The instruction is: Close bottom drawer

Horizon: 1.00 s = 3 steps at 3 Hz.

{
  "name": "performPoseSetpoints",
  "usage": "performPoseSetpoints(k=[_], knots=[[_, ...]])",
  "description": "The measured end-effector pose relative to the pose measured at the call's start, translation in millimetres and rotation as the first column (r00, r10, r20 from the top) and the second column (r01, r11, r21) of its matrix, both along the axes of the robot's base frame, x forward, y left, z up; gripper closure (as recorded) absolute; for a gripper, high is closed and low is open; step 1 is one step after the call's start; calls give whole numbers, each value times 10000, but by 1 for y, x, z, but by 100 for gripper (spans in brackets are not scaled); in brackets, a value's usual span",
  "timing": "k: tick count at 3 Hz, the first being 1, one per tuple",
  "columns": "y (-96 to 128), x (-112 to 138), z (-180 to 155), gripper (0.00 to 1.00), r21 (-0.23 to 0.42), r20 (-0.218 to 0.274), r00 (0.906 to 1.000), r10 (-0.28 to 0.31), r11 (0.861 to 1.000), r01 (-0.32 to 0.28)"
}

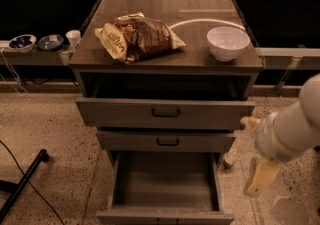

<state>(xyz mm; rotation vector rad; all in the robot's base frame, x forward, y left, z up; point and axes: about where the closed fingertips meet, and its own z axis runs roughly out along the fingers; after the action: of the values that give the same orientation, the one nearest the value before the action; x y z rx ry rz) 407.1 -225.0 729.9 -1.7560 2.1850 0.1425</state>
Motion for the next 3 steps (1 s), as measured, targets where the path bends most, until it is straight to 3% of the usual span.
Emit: performPoseSetpoints(k=[1, 2, 3], knots=[[34, -51, -69, 0, 1300, 113, 9980, 629, 9895, -638], [23, -79, -94, 0, 1119, 417, 9969, 668, 9912, -711], [39, -69, -108, 0, 1340, -311, 9882, 1499, 9804, -1445]])
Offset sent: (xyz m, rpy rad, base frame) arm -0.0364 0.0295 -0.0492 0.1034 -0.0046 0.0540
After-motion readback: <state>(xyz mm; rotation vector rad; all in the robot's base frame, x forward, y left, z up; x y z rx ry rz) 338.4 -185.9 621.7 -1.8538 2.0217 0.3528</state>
